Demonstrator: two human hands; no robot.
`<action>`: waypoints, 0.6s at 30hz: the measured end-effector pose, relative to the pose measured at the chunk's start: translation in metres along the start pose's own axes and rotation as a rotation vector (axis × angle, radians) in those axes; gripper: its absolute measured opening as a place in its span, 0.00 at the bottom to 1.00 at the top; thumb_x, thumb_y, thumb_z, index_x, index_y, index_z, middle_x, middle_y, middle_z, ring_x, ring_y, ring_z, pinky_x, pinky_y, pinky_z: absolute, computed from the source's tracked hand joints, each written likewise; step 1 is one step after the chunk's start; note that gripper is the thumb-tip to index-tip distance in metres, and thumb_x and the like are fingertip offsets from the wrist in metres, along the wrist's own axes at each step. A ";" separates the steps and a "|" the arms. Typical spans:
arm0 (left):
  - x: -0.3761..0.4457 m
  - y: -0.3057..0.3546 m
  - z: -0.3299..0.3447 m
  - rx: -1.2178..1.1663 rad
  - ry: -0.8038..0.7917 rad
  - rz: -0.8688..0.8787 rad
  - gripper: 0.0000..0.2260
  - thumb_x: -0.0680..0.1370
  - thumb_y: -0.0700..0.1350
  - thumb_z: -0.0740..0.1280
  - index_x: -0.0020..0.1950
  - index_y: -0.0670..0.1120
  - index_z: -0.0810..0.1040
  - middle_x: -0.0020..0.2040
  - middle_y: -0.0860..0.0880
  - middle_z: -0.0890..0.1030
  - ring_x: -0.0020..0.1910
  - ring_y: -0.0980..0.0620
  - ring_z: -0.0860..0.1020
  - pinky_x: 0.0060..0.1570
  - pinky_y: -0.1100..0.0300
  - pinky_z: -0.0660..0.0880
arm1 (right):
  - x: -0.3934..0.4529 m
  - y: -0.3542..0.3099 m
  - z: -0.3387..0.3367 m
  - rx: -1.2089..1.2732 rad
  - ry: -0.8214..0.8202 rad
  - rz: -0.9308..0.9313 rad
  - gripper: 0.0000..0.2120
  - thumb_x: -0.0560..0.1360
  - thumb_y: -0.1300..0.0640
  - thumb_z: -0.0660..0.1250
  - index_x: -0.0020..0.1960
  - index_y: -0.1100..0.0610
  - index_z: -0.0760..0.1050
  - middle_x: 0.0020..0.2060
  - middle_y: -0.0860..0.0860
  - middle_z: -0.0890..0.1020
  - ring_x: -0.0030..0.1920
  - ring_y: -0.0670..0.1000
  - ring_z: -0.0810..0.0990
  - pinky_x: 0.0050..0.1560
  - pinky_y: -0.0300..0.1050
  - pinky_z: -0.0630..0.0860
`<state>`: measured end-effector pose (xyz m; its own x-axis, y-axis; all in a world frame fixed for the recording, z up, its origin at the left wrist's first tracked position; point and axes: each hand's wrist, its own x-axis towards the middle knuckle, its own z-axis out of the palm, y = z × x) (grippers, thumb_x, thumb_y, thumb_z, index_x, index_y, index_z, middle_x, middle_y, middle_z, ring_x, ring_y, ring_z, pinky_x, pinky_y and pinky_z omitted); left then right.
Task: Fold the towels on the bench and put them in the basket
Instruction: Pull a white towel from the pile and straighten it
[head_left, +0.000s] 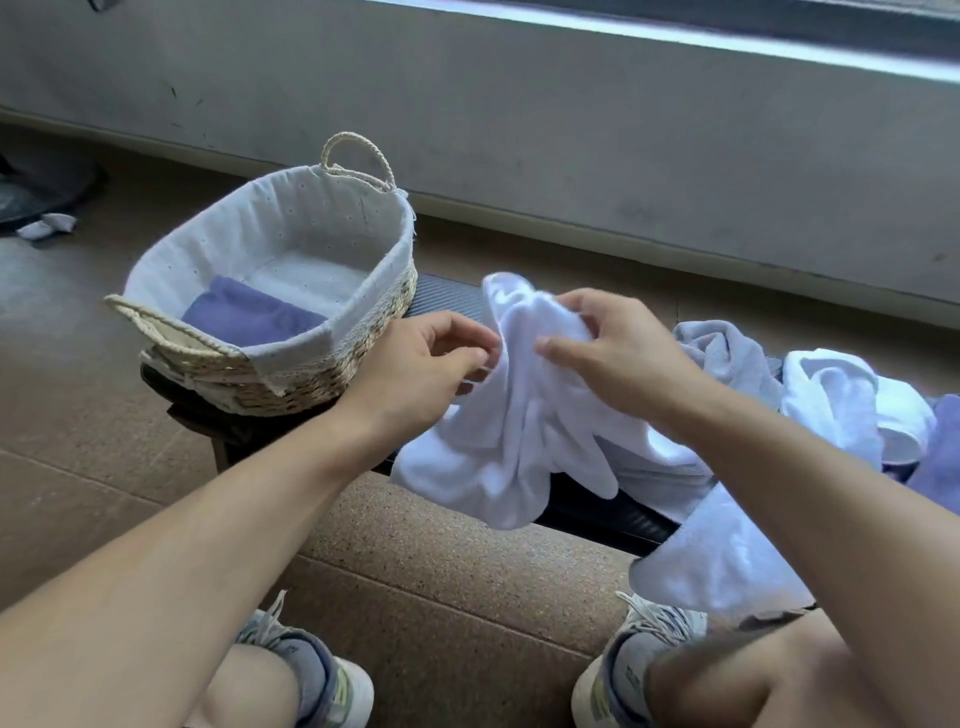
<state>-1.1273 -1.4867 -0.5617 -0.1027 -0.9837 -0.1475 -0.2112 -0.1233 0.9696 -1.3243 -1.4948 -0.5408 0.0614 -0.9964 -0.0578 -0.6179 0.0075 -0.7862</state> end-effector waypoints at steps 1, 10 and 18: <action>-0.002 0.001 0.003 -0.051 -0.029 -0.017 0.05 0.79 0.36 0.69 0.53 0.42 0.83 0.48 0.40 0.86 0.49 0.42 0.86 0.54 0.47 0.83 | -0.002 0.001 0.003 0.012 -0.071 -0.018 0.10 0.75 0.54 0.73 0.56 0.49 0.82 0.46 0.46 0.86 0.49 0.49 0.83 0.51 0.51 0.80; -0.003 0.003 0.011 -0.627 0.020 -0.330 0.20 0.72 0.30 0.74 0.60 0.40 0.72 0.45 0.43 0.84 0.40 0.49 0.85 0.41 0.60 0.83 | -0.008 0.000 0.006 0.462 -0.299 0.034 0.22 0.75 0.71 0.68 0.66 0.54 0.75 0.52 0.58 0.86 0.51 0.58 0.85 0.56 0.56 0.79; 0.003 0.015 0.011 -0.657 0.226 -0.292 0.16 0.74 0.28 0.68 0.55 0.45 0.72 0.42 0.45 0.77 0.26 0.56 0.77 0.24 0.66 0.73 | -0.007 0.006 0.003 0.330 -0.270 -0.029 0.22 0.71 0.60 0.78 0.61 0.50 0.76 0.42 0.53 0.84 0.41 0.51 0.81 0.44 0.50 0.76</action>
<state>-1.1414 -1.4898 -0.5502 0.0857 -0.8932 -0.4413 0.4313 -0.3661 0.8246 -1.3258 -1.4877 -0.5466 0.3048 -0.9393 -0.1574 -0.3319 0.0501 -0.9420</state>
